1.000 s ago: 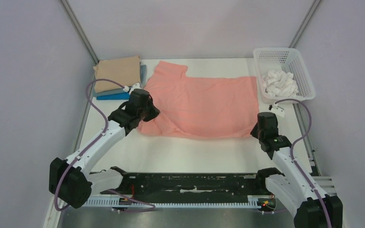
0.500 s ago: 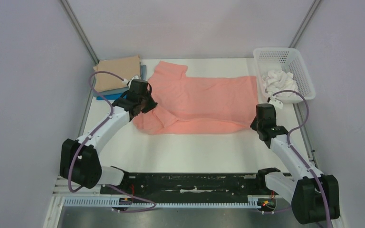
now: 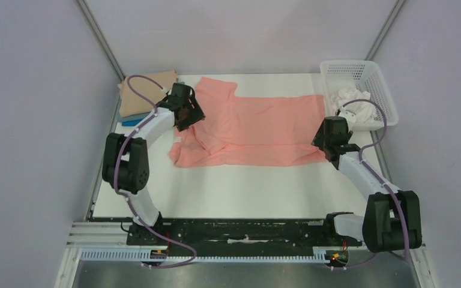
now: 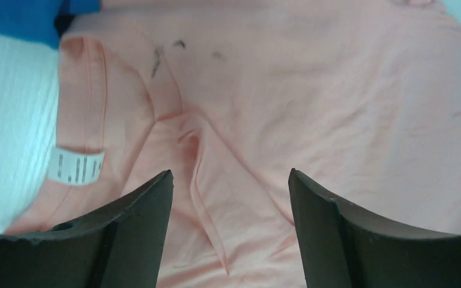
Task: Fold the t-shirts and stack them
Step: Fold the flattened tshirt in 1/3 of the way
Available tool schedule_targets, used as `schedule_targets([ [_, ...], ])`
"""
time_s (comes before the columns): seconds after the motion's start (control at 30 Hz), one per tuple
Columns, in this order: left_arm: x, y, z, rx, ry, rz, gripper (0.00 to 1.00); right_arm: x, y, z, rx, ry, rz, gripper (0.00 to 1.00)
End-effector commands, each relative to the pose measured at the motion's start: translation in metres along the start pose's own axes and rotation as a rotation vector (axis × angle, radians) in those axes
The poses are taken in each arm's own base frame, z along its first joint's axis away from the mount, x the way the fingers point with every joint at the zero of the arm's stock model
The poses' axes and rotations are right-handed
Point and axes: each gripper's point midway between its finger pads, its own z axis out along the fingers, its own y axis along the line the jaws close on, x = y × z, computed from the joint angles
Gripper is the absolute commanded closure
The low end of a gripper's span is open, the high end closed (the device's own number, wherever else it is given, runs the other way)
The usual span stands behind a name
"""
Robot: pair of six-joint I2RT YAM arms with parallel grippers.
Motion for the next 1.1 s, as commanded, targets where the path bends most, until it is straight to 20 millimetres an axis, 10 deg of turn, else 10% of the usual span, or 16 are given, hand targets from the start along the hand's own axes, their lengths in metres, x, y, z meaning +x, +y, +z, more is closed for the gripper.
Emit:
schedule_targets([
  [0.0, -0.042, -0.005, 0.001, -0.057, -0.055, 0.068, 0.21, -0.065, 0.019, -0.015, -0.068, -0.174, -0.022, 0.30],
  [0.1, -0.041, -0.001, -0.008, -0.071, -0.048, 0.082, 0.20, -0.054, 0.027, -0.025, -0.169, -0.178, -0.059, 0.02],
  [0.37, 0.064, -0.020, -0.055, 0.286, 0.162, 0.079, 0.18, 0.024, 0.099, -0.061, -0.616, -0.050, -0.274, 0.02],
  [0.5, 0.099, -0.008, -0.067, 0.313, 0.184, 0.066, 0.17, 0.046, 0.089, -0.049, -0.517, 0.033, -0.331, 0.02],
  [1.07, 0.085, 0.078, -0.004, -0.038, 0.146, -0.046, 0.16, -0.041, 0.083, 0.060, -0.194, -0.039, -0.306, 0.02],
])
